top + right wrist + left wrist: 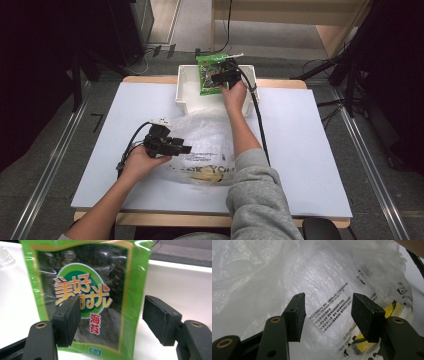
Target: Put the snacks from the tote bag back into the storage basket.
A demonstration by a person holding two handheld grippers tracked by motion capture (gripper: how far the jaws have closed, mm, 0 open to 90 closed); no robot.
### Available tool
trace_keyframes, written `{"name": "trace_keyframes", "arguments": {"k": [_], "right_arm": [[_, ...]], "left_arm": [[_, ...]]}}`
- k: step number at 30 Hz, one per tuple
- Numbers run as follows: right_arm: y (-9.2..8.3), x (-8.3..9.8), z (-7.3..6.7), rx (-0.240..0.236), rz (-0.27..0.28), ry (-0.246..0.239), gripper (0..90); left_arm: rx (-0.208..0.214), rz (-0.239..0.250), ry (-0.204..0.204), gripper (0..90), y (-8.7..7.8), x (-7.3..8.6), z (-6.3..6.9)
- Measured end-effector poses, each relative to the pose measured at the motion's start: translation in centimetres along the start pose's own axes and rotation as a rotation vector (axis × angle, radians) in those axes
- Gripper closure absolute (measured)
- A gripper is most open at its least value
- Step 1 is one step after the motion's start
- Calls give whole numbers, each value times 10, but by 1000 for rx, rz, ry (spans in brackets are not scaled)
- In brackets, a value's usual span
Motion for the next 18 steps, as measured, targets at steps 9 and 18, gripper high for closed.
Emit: {"name": "trace_keyframes", "arguments": {"k": [9,18], "right_arm": [[-2,2,-1,2,-14,-1,327],[-8,2,3,10,-2,27,328]], "left_arm": [[0,3,-1,459,0,0,0],[-2,5,-5,459,0,-1,0]]}}
Point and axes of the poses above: each handheld gripper's, and its own axes: y roughly forward along the jaws, x roughly out of its underside, z roughly to its right, the point moved 10 cm from there along y, roughly forward along the jaws, and after that the axes turned 5 degrees about z, right-handed, at the moved point
